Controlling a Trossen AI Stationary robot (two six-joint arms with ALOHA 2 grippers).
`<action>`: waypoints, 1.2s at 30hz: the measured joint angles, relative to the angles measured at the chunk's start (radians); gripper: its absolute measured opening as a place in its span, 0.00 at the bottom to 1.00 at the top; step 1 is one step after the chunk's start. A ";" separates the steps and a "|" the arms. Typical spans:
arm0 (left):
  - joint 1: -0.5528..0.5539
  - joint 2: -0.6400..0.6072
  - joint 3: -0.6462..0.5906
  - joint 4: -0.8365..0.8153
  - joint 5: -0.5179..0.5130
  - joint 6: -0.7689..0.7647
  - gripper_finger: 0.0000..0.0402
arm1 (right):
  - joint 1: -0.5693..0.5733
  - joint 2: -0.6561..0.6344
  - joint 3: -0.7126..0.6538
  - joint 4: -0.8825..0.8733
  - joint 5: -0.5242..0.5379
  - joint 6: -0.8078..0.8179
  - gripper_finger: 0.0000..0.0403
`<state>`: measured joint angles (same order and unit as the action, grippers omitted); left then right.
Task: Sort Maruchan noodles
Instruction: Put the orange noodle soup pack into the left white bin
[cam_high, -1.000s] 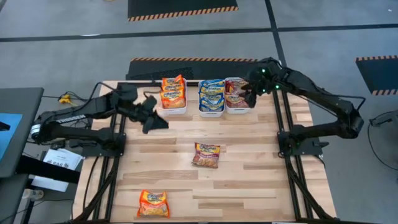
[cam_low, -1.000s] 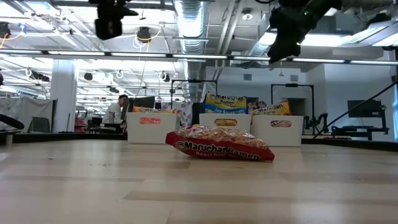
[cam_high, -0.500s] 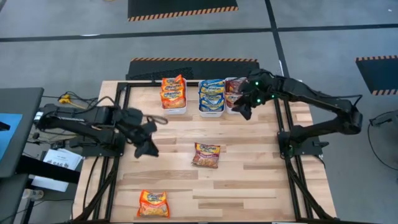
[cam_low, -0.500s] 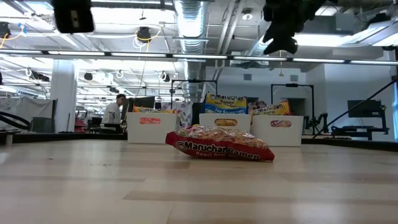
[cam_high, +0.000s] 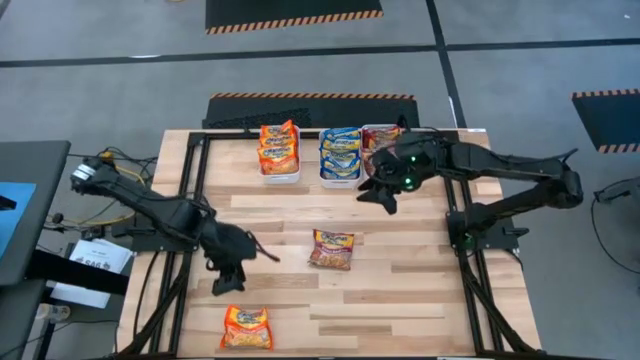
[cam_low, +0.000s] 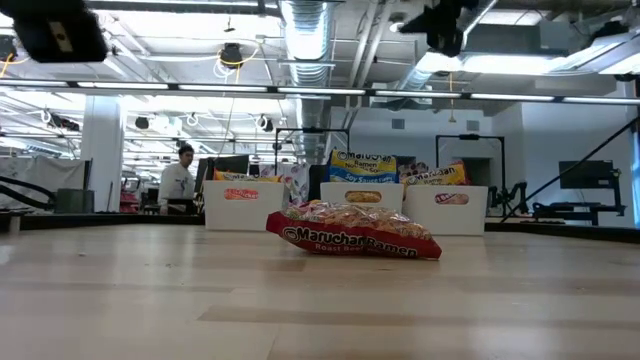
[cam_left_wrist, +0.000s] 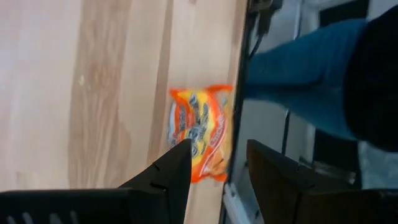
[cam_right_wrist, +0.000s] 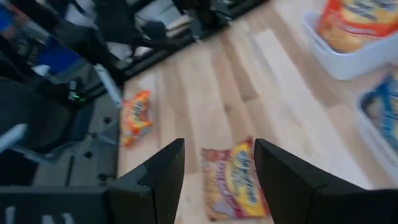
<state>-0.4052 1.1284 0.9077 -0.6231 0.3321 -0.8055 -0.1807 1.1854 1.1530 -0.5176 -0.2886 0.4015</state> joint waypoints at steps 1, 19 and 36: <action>-0.015 0.021 0.000 -0.003 0.000 0.000 0.35 | 0.015 0.000 0.000 0.016 0.000 0.017 0.54; -0.160 0.366 0.000 0.147 0.004 0.067 0.35 | 0.256 0.000 0.000 0.117 0.168 0.151 0.54; -0.180 0.576 0.000 0.351 0.134 0.079 0.35 | 0.299 0.000 0.000 0.115 0.239 0.177 0.54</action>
<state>-0.5850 1.7048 0.9073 -0.2718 0.4657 -0.7265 0.1184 1.1854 1.1530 -0.4028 -0.0495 0.5789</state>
